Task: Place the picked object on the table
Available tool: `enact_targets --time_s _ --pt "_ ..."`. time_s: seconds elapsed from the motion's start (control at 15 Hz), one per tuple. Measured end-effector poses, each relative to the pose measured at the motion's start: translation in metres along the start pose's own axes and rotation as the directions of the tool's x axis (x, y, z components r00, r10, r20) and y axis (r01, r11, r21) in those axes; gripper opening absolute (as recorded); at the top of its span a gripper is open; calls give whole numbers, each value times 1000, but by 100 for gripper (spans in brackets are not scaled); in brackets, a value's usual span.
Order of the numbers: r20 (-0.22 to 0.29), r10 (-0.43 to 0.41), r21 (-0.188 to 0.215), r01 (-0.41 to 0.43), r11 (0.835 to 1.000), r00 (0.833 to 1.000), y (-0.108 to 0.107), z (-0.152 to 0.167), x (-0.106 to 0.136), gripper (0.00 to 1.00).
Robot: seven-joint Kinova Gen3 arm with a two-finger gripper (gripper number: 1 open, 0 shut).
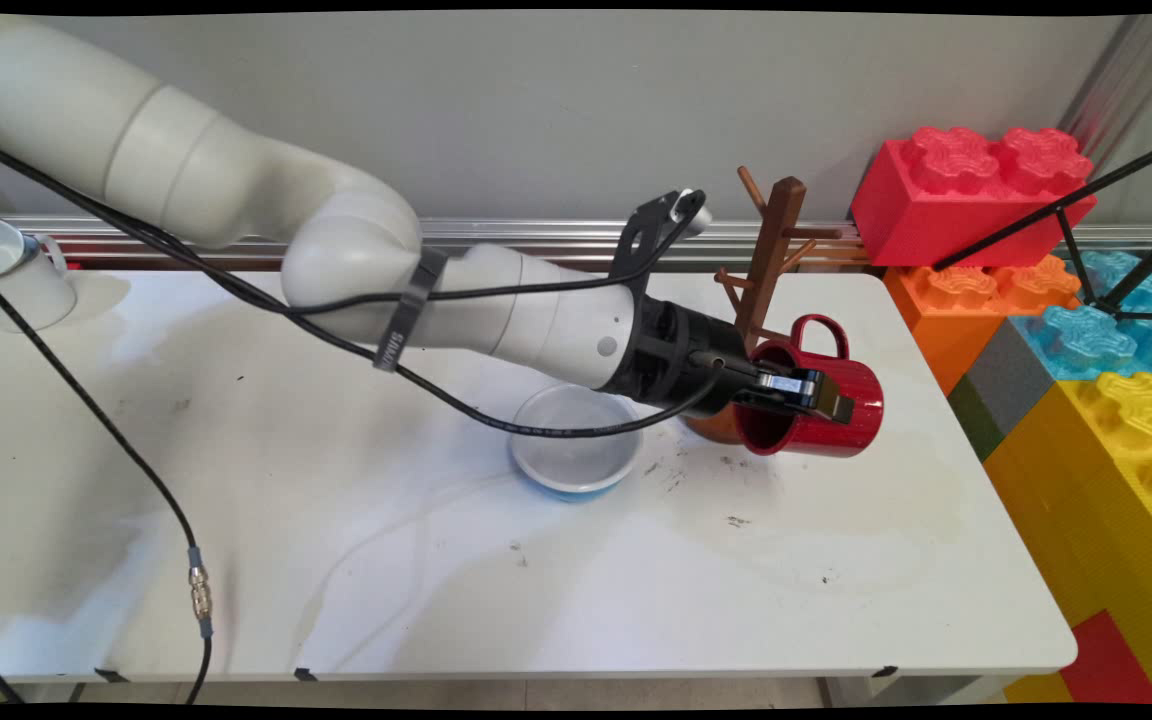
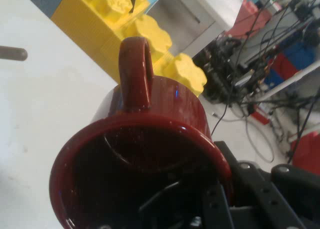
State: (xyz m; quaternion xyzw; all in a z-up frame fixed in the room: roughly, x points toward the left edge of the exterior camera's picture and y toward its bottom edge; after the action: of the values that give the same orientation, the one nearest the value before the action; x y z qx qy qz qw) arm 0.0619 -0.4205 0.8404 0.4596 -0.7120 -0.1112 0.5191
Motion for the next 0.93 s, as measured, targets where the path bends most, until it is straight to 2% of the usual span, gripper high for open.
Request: enact_targets --time_s 0.47,0.93 --pt "73 88 60 -93 994 993 14 -17 23 0" --pt "148 204 97 -219 971 968 34 -26 53 0"
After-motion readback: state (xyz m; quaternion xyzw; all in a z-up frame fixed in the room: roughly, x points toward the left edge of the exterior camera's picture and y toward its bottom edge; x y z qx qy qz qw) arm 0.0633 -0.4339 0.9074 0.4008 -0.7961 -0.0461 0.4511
